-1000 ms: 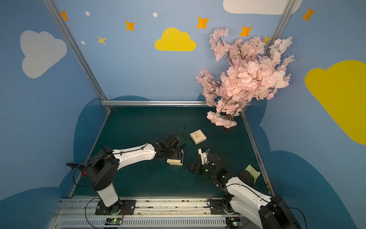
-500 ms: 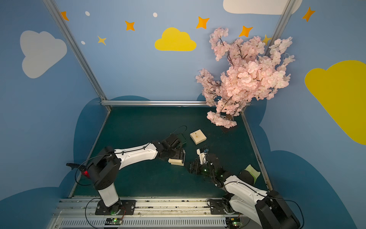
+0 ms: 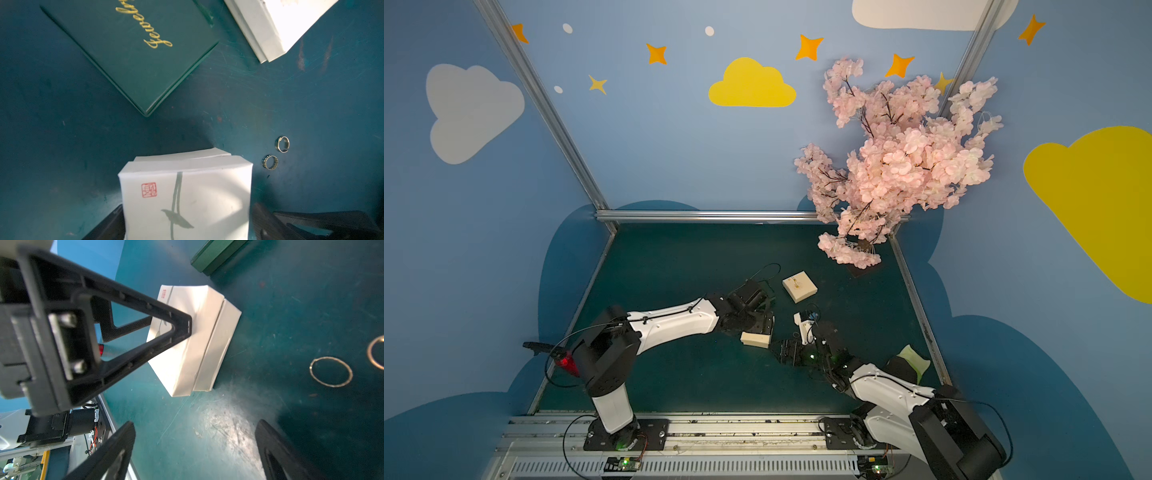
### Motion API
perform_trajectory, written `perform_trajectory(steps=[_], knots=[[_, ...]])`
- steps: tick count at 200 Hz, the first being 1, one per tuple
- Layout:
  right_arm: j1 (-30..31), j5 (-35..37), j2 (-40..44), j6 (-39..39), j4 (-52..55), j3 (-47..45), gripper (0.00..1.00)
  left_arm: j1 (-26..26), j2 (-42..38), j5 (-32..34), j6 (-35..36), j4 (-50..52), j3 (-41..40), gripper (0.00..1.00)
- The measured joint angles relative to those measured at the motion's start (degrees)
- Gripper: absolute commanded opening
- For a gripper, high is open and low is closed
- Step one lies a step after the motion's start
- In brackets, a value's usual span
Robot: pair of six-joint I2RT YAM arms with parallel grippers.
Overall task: Take the rings out of the lift-off lid box
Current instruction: Close the lid on the jewelry box.
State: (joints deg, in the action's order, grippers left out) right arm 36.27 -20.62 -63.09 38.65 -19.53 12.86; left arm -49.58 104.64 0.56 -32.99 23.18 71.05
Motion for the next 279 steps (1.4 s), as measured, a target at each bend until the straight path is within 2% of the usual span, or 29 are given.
perform_trajectory(steps=[35,106,142,172,190,224,256,279], knots=[[0.0,0.0,-0.4,0.0,0.0,0.0,0.92,0.0,0.6,0.6,0.2,0.5,0.5,1.00],[0.3,1.6,-0.3,0.0,2.2,2.5,0.90,0.4,0.5,6.6,1.5,3.2,3.3,0.99],[0.3,3.5,-0.7,0.2,4.3,4.7,0.88,2.8,-3.9,8.9,1.2,2.7,0.3,1.00],[0.3,4.2,-2.6,0.4,5.6,7.0,0.72,6.4,-11.0,9.7,0.8,2.1,-5.0,0.99],[0.3,4.3,-4.8,0.2,6.1,9.0,0.57,7.9,-13.9,10.4,0.8,1.3,-7.0,0.99],[0.3,4.0,-10.4,0.3,6.3,12.9,0.57,8.5,-18.1,9.7,0.3,-2.1,-12.7,0.99],[0.2,3.7,-14.8,0.4,6.3,15.6,0.52,8.5,-18.5,7.5,-0.4,-4.6,-16.6,0.99],[-0.2,3.7,-16.8,0.8,6.3,16.2,0.42,8.5,-18.3,6.3,-0.5,-5.4,-17.4,0.99]])
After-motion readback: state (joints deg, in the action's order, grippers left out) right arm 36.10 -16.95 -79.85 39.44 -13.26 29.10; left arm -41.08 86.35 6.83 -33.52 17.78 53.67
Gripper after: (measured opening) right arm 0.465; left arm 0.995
